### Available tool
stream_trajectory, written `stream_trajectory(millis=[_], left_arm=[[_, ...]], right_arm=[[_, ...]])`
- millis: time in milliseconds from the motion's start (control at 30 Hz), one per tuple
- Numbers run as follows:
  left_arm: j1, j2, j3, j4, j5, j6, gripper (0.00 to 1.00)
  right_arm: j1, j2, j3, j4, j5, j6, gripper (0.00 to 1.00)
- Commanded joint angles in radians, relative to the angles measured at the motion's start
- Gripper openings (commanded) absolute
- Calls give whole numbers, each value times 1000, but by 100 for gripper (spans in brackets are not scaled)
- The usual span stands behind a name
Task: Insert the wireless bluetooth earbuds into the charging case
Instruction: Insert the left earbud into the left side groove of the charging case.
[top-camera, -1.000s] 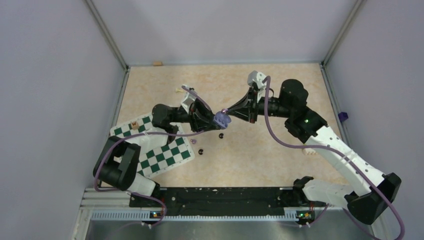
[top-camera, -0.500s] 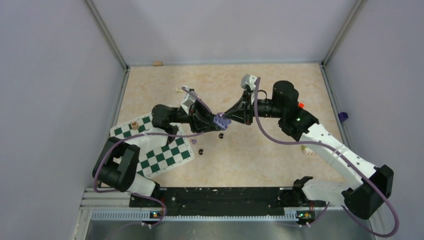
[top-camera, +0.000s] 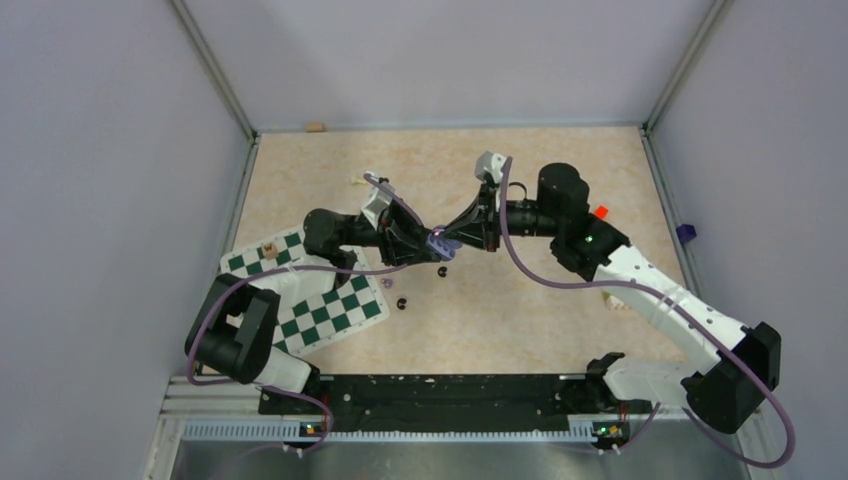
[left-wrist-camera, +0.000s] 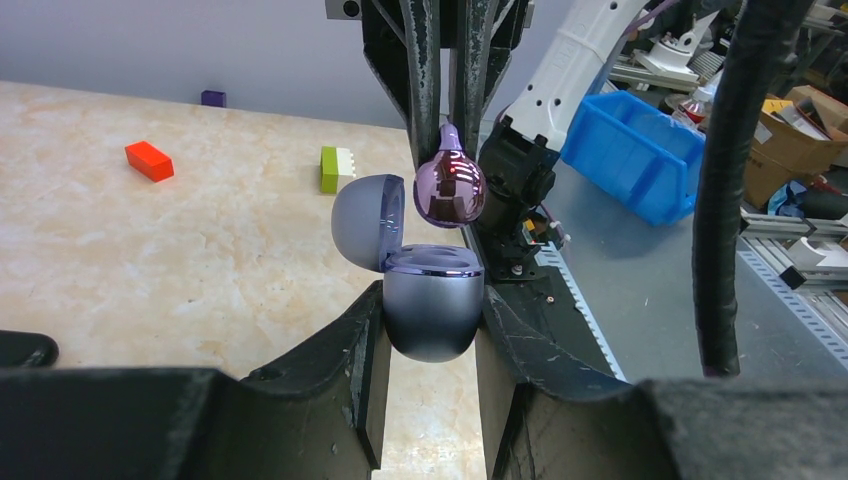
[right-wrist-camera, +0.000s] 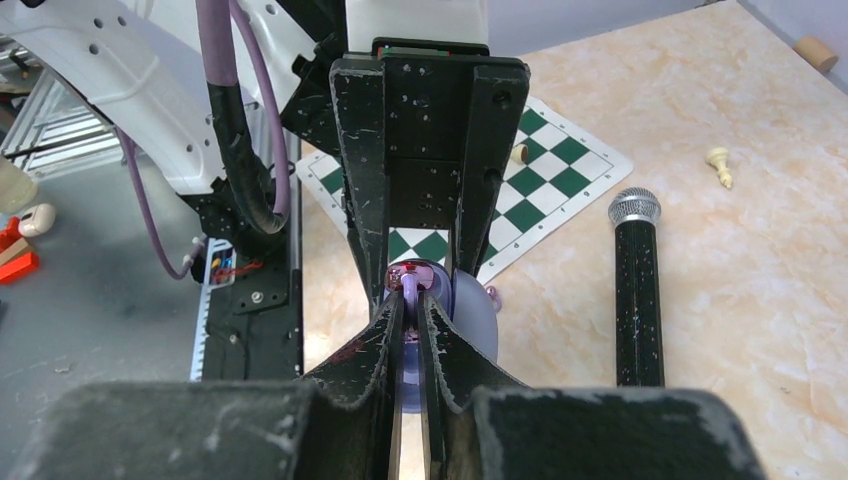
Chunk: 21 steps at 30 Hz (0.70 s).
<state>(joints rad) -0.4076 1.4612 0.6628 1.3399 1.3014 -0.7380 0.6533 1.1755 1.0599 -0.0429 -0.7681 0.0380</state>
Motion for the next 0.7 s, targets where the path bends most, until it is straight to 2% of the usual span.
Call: stream_trajectory(millis=[0,667], left_arm=[[-5,-38,6,50,8,5,0],[-4,-51,3,50,1,11,0]], right_arm=[[20,13,-5,62,1,-7,7],[28,18,-16,60,20,-23,8]])
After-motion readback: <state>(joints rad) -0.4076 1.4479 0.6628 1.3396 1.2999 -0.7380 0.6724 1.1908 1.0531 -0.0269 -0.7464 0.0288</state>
